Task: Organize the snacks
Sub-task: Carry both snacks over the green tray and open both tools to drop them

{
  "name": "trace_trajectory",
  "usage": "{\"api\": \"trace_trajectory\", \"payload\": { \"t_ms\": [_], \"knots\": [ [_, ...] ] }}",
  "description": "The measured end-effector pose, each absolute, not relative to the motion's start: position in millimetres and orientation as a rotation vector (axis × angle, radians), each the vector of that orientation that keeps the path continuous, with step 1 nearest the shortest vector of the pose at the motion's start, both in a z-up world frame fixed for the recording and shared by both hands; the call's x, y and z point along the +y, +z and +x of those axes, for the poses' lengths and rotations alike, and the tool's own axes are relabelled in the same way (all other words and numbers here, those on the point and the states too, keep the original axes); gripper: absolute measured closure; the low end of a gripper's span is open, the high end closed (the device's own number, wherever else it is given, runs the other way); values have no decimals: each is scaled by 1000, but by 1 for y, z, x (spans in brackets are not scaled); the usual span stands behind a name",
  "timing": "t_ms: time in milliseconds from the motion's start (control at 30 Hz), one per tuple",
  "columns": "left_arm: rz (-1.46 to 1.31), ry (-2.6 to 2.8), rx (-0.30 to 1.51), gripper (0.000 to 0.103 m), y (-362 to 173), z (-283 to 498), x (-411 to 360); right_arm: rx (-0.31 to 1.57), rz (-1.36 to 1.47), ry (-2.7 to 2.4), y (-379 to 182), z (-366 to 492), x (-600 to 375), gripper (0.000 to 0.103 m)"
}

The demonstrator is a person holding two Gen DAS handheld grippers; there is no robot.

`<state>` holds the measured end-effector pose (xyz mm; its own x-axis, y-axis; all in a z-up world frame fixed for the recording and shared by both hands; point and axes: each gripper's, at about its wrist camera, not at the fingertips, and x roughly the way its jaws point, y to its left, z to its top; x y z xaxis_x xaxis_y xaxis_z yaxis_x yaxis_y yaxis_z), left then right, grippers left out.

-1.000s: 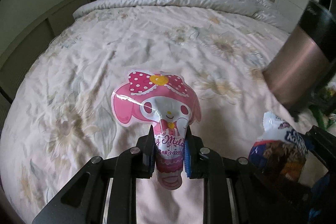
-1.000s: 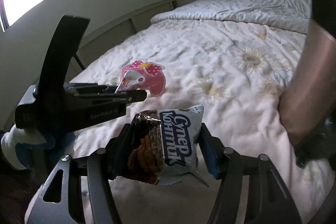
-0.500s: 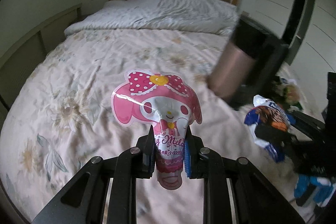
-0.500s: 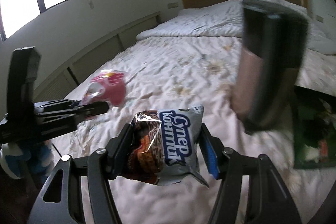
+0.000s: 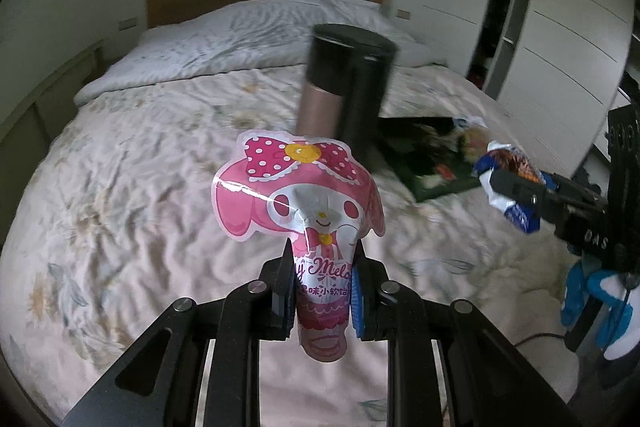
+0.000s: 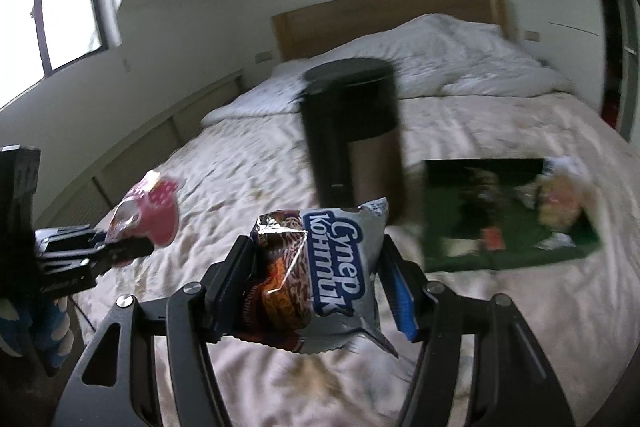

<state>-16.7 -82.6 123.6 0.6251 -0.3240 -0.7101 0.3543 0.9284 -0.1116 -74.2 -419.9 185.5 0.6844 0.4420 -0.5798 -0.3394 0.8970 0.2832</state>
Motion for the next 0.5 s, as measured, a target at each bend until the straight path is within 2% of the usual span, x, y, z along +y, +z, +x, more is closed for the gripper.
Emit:
{"api": "trace_trajectory", "payload": {
  "t_ms": [500],
  "knots": [
    [133, -505, 835, 85, 133, -21, -181, 653, 294, 176, 170, -105, -570, 35]
  ]
}}
